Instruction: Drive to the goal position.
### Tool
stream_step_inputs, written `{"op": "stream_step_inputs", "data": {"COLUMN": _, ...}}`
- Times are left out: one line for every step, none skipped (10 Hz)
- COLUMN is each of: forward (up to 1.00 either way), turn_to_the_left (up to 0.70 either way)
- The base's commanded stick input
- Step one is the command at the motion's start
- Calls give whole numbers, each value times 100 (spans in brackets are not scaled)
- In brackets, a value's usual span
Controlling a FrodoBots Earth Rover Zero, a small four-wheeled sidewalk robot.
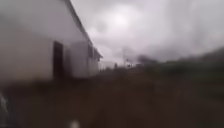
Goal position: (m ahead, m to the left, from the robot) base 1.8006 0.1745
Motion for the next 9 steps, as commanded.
{"op": "stream_step_inputs", "data": {"forward": 70, "turn_to_the_left": 0}}
{"op": "stream_step_inputs", "data": {"forward": 70, "turn_to_the_left": 0}}
{"op": "stream_step_inputs", "data": {"forward": 70, "turn_to_the_left": 0}}
{"op": "stream_step_inputs", "data": {"forward": 70, "turn_to_the_left": 0}}
{"op": "stream_step_inputs", "data": {"forward": 70, "turn_to_the_left": 0}}
{"op": "stream_step_inputs", "data": {"forward": 70, "turn_to_the_left": 0}}
{"op": "stream_step_inputs", "data": {"forward": 70, "turn_to_the_left": 0}}
{"op": "stream_step_inputs", "data": {"forward": 70, "turn_to_the_left": 0}}
{"op": "stream_step_inputs", "data": {"forward": 70, "turn_to_the_left": 0}}
